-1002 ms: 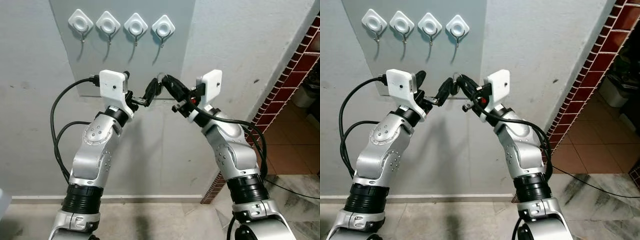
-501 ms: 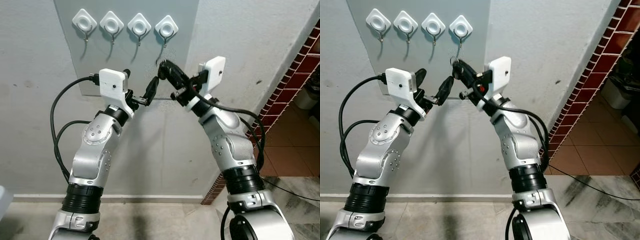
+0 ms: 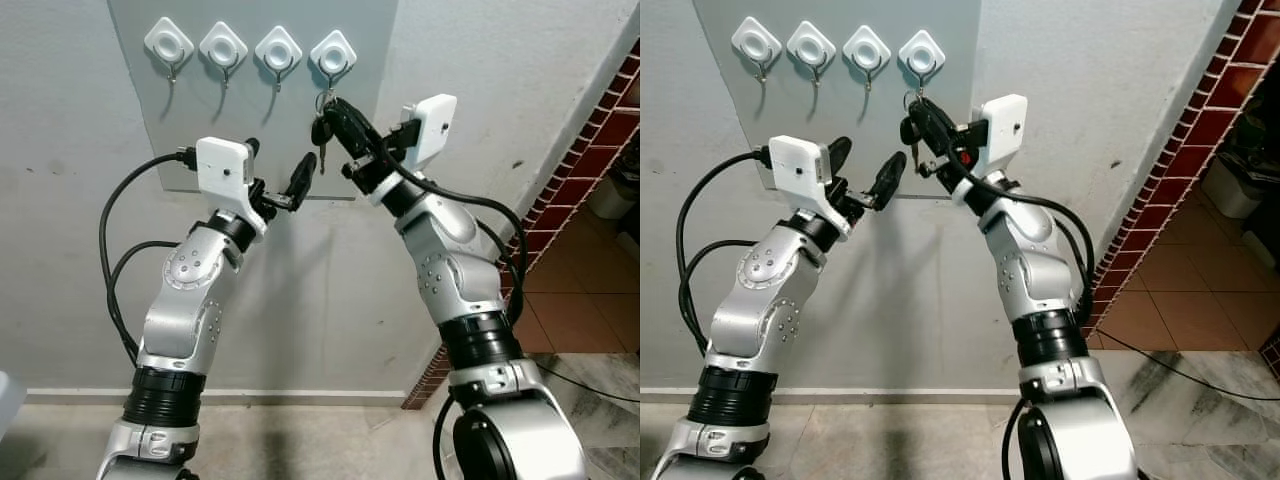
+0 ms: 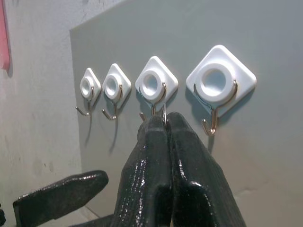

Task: Hang keys on a hook

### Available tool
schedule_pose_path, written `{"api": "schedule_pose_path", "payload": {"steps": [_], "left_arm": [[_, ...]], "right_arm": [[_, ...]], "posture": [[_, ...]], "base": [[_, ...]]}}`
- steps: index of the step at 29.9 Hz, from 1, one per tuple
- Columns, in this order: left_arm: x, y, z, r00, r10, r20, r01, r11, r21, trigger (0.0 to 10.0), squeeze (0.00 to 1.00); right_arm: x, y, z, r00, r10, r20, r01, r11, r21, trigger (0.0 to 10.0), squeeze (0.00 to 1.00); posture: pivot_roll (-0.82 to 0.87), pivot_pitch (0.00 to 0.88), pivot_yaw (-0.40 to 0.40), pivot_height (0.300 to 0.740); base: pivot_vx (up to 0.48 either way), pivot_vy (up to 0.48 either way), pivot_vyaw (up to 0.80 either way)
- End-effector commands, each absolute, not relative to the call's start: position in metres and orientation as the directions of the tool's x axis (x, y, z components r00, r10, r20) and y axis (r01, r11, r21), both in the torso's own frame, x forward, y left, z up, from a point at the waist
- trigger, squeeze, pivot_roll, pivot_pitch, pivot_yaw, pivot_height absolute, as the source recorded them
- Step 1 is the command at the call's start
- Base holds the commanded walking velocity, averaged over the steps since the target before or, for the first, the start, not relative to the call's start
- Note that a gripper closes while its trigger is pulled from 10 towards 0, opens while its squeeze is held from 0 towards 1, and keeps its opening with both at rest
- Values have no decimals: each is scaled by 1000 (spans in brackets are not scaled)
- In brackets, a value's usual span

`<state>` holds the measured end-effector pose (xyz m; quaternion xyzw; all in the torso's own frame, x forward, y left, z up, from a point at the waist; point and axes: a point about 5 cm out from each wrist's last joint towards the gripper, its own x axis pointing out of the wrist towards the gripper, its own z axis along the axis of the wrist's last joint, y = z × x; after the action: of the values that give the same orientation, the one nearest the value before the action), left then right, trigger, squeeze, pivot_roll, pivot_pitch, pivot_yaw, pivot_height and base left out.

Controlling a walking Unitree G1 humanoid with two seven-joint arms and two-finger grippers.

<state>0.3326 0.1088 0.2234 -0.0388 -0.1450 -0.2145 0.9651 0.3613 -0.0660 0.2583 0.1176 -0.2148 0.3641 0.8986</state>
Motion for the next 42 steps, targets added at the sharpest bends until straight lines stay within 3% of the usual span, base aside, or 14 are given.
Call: {"api": "schedule_pose_path", "payload": {"steps": [1, 29, 42], "left_arm": [[332, 108, 229, 858, -410, 310, 434, 901, -10, 10000, 0], [331, 107, 229, 862, -404, 306, 433, 901, -31, 10000, 0], [331, 108, 230, 865, -400, 304, 431, 902, -40, 10000, 0]], "right_arm": [[364, -68, 264, 645, 585, 491, -697, 714, 66, 10000, 0], [382, -67, 268, 693, 521, 498, -670, 720, 181, 10000, 0], [386, -71, 259, 722, 481, 497, -676, 643, 360, 10000, 0]], "posture": [[6, 0, -40, 740], [8, 6, -45, 740], [10, 18, -44, 740]], "base": [[0, 0, 0], [0, 0, 0], [0, 0, 0]]}}
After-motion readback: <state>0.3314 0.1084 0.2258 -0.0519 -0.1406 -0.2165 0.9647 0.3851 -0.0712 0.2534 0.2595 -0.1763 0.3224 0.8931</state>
